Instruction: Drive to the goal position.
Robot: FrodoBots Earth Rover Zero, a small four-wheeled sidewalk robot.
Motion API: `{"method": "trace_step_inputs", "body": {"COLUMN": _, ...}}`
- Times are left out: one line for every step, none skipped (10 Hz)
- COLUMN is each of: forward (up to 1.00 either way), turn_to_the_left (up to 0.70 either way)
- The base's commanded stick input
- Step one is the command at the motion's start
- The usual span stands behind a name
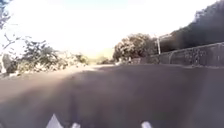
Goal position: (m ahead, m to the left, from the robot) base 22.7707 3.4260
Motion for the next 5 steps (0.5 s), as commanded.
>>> {"method": "trace_step_inputs", "body": {"forward": 0.85, "turn_to_the_left": 0.0}}
{"method": "trace_step_inputs", "body": {"forward": 0.85, "turn_to_the_left": 0.0}}
{"method": "trace_step_inputs", "body": {"forward": 0.85, "turn_to_the_left": 0.0}}
{"method": "trace_step_inputs", "body": {"forward": 0.85, "turn_to_the_left": 0.0}}
{"method": "trace_step_inputs", "body": {"forward": 0.85, "turn_to_the_left": 0.0}}
